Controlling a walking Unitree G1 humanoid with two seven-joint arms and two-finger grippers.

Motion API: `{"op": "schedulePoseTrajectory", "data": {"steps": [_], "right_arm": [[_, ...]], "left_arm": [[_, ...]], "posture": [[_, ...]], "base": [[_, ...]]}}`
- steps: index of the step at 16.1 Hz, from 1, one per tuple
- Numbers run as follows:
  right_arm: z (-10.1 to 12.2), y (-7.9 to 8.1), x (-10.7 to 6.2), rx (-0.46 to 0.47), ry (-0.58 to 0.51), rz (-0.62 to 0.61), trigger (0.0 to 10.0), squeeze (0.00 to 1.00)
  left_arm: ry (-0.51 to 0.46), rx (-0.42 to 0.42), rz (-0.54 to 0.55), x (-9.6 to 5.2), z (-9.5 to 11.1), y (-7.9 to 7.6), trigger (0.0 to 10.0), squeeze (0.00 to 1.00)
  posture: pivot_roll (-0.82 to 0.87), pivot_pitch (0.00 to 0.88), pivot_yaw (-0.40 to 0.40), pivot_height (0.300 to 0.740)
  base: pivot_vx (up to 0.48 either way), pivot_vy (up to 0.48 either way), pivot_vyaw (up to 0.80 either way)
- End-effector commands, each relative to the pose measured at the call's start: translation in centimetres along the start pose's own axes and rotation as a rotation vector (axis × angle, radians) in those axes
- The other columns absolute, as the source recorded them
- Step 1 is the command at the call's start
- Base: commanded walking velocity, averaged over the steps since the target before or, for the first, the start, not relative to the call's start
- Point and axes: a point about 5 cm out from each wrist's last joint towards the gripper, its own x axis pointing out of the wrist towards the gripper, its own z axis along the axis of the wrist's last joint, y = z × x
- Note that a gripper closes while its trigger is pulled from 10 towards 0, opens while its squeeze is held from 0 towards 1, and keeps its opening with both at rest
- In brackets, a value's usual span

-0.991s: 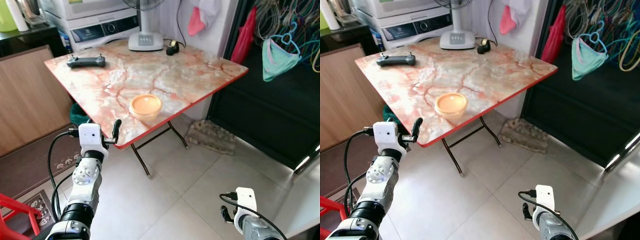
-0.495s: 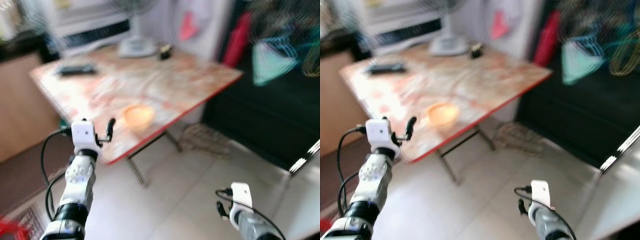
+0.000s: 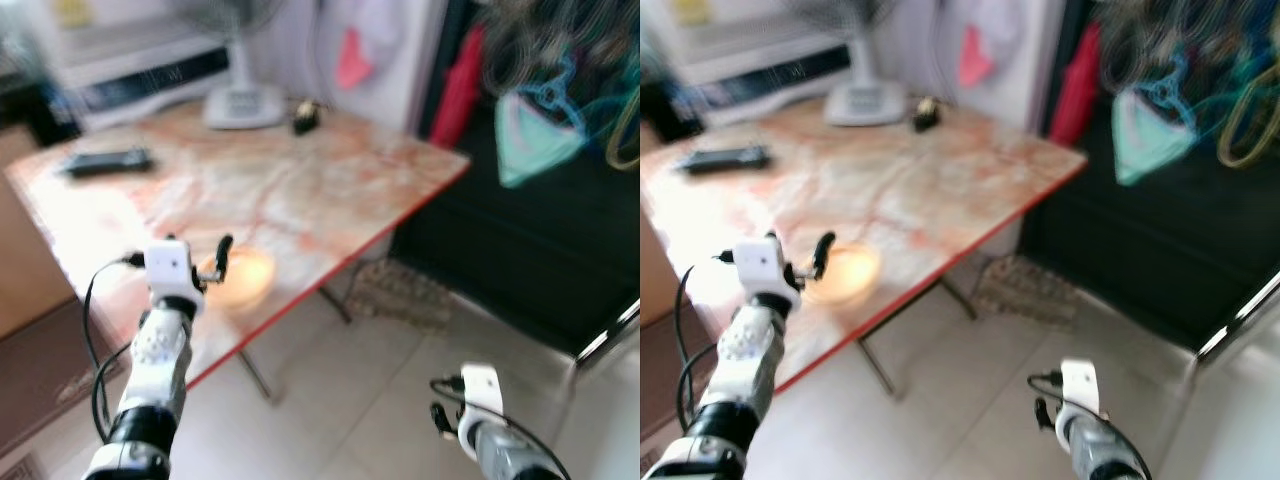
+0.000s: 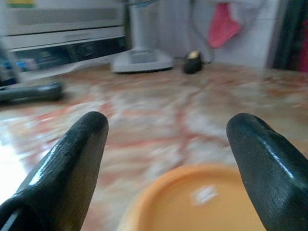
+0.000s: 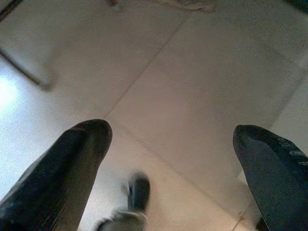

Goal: Restocking fridge

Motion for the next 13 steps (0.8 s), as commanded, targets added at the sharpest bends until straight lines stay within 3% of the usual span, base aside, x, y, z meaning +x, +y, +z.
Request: {"op": "schedulePoseTrajectory", "data": {"steps": [1, 5, 8, 13], "right_arm": [[-0.1, -0.7, -0.1, 0.003, 0.009, -0.016, 10.0, 0.0], [-0.3, -0.6, -0.1, -0.001, 0.011, -0.013, 10.0, 0.0], [-0.3, -0.6, -0.1, 0.0, 0.012, -0.014, 10.0, 0.0], [-0.3, -0.6, -0.1, 0.001, 0.012, -0.014, 10.0, 0.0]], "left_arm": [[-0.018, -0.009, -0.002, 0.2, 0.4, -0.4, 10.0, 0.0], [-0.033, -0.005, 0.045, 0.0, 0.6, 0.2, 10.0, 0.0], [-0.031, 0.001, 0.013, 0.1, 0.7, -0.1, 10.0, 0.0], [-0.092, 0.032, -0.048, 1.7, 3.9, 0.7, 10.0, 0.0]], "posture": [[0.05, 0.0, -0.02, 0.74], [0.05, 0.0, -0.014, 0.74], [0.05, 0.0, -0.013, 0.74], [0.06, 0.0, -0.011, 0.74]], "base": [[0.266, 0.0, 0.0], [0.0, 0.0, 0.0], [0.0, 0.0, 0.0], [0.0, 0.0, 0.0]]}}
